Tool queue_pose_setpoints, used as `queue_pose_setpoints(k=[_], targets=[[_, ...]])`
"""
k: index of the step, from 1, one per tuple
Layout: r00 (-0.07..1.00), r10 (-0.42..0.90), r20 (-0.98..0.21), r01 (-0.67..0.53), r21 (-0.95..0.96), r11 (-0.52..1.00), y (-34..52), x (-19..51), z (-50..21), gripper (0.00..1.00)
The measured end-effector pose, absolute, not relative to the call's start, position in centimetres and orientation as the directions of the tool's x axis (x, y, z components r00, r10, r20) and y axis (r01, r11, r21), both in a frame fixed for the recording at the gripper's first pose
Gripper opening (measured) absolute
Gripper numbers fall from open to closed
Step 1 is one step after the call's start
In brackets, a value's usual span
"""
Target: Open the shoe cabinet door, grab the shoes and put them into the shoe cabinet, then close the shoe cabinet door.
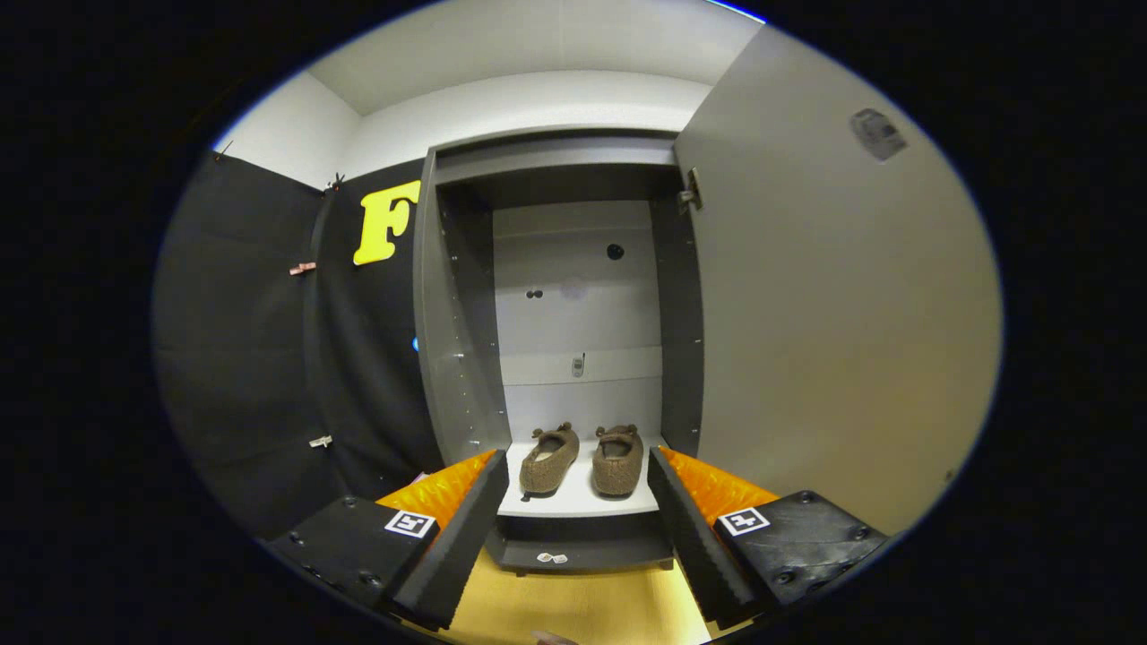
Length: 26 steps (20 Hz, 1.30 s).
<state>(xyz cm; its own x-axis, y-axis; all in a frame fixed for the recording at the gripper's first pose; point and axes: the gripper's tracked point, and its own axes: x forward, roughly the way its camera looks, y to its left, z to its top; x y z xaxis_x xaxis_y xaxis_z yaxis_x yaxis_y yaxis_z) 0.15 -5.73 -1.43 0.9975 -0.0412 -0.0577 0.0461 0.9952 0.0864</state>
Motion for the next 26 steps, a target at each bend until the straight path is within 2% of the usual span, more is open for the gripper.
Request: queue_pose_setpoints(k=[10, 16, 19, 26], targets=[[0.983, -0.181, -0.016, 0.182, 0.089, 0.979, -11.9, -12.2, -0.5, 0.98], [0.980, -0.198, 0.009, 0.197, 0.051, 0.979, -19.6, -18.0, 1.9, 0.98], [0.981, -0.193, 0.018, 0.192, 0.050, 0.980, -23.6, -18.2, 1.8, 0.98], [0.994, -0.086, -0.065, 0.092, 0.086, 0.992, -28.9, -16.3, -0.5, 0.98]])
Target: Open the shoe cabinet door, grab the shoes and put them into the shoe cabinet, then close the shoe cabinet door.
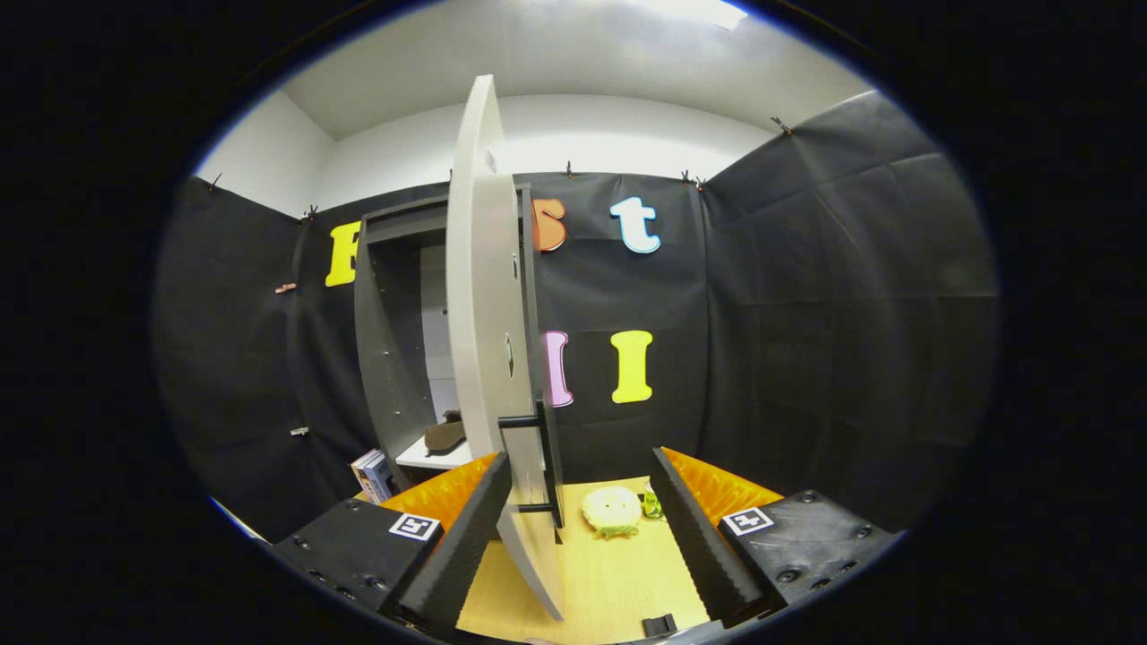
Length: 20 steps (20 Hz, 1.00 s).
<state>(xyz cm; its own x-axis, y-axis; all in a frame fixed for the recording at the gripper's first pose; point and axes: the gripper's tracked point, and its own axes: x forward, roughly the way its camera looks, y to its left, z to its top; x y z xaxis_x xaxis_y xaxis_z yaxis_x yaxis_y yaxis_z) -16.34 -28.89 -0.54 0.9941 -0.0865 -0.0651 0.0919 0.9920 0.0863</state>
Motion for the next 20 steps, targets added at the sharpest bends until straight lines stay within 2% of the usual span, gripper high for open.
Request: queue_pose_setpoints(k=[4, 8, 20], targets=[[0.990, 0.006, -0.142, 0.008, 0.101, 0.995, -28.6, -14.5, -2.6, 0.98], [0.983, 0.084, -0.162, -0.066, 0.114, 0.991, -27.5, -13.7, -2.9, 0.98], [0.977, 0.148, -0.155, -0.126, 0.146, 0.981, -16.3, -11.6, -3.8, 0.97]])
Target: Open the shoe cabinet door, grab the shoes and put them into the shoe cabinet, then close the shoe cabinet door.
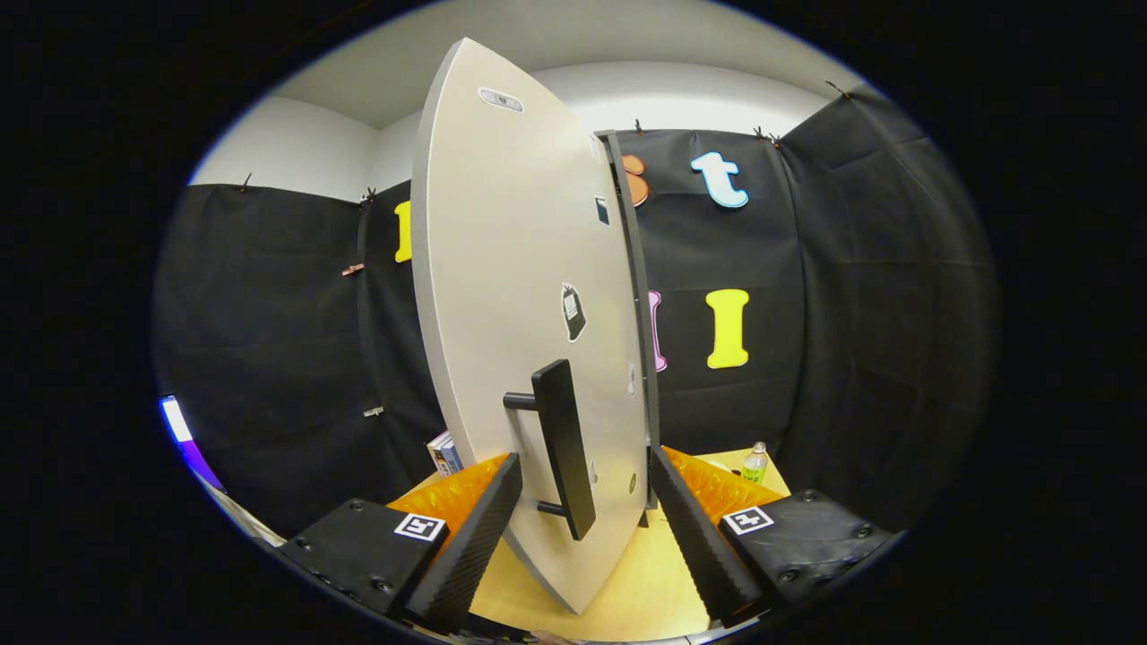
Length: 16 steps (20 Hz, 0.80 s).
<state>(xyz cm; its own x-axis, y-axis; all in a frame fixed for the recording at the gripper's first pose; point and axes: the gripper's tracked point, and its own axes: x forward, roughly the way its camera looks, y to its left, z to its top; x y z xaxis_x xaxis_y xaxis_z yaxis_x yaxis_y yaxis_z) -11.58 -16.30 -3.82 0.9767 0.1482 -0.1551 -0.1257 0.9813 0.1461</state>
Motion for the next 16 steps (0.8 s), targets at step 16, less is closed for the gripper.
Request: queue_pose_setpoints(k=[16], targets=[[0.984, 0.136, -0.113, -0.119, 0.144, 0.982, -1.9, -6.6, -4.8, 0.98]])
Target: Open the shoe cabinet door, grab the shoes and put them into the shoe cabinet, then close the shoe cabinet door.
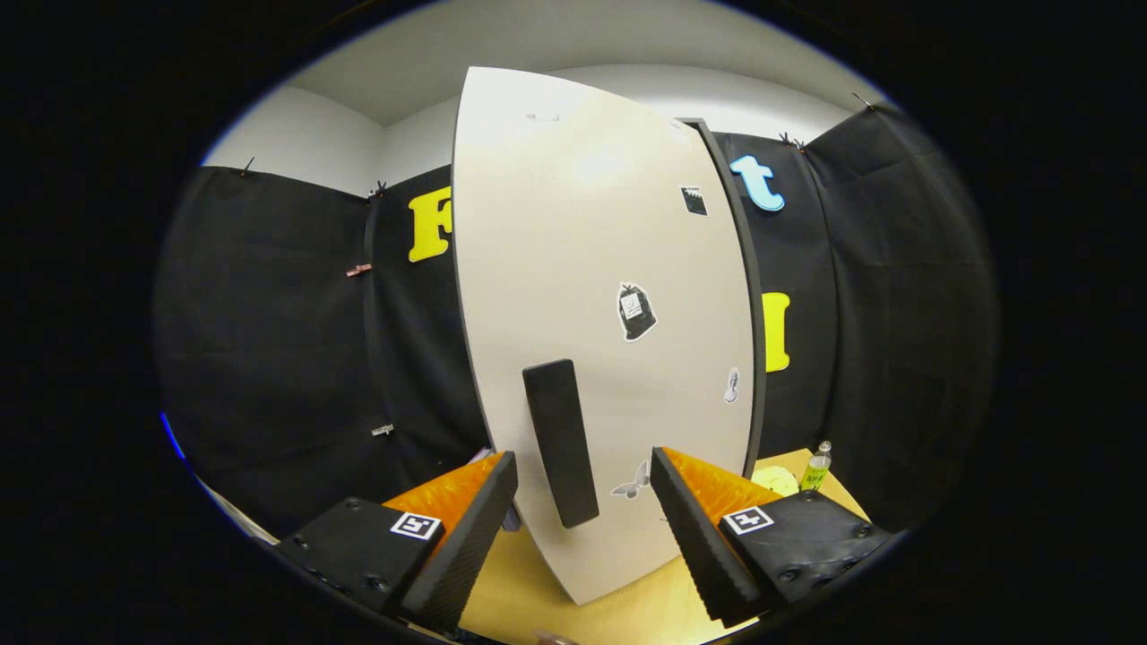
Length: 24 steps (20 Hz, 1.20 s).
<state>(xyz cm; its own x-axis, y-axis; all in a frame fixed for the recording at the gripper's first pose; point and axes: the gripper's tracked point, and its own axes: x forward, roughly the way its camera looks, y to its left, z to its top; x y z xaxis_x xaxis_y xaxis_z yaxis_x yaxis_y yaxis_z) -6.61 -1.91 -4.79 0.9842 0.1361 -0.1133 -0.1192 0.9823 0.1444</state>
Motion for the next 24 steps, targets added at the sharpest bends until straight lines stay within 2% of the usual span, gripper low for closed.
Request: queue_pose_setpoints(k=[8, 16, 24], targets=[[0.986, 0.132, -0.101, -0.120, 0.113, 0.986, -0.7, -6.5, -4.1, 0.98], [0.994, 0.105, -0.017, -0.104, 0.071, 0.992, -1.2, -7.4, -1.5, 0.98], [0.995, 0.089, -0.039, -0.085, 0.094, 0.992, -1.8, -7.8, -1.6, 0.99]])
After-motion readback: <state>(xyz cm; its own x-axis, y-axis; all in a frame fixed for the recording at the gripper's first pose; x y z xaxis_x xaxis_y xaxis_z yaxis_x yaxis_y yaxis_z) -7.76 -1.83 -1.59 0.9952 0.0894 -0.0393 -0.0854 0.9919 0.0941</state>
